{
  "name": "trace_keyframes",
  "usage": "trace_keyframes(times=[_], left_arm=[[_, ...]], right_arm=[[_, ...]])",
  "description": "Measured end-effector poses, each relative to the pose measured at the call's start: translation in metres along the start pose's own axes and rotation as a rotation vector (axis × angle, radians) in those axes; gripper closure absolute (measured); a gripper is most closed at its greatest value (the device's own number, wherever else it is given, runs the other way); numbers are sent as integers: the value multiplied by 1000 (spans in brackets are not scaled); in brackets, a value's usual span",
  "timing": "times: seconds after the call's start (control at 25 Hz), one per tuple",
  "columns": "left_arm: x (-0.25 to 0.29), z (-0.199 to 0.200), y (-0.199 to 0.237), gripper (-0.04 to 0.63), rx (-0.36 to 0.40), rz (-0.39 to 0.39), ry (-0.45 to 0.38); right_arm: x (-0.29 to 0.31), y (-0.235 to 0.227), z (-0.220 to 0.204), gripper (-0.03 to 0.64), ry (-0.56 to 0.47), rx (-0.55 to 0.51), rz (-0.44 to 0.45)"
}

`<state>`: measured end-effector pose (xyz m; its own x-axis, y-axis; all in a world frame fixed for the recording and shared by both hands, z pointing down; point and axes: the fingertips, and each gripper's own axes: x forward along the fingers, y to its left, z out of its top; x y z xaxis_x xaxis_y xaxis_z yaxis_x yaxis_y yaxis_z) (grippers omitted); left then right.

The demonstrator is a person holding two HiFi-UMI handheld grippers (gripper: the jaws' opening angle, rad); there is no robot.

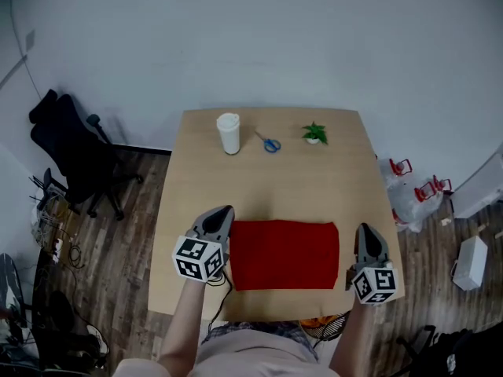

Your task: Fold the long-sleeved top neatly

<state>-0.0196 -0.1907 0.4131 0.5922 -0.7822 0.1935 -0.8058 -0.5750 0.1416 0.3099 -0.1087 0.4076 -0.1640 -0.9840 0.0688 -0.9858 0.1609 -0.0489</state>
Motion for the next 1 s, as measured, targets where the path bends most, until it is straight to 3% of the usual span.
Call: trace_keyframes(times=[0.16,0.28,1.0], left_arm=[[-11,18,8,592,65,104,-86],[-14,20,10,592,90,132,-98],[-7,17,3,593,88,124,-80]], right_arm=[[-16,-17,20,609,-77,12,-94],[-21,-26,23,609,-80,-7,-134],[-17,-33,21,609,-63,-33,-146]])
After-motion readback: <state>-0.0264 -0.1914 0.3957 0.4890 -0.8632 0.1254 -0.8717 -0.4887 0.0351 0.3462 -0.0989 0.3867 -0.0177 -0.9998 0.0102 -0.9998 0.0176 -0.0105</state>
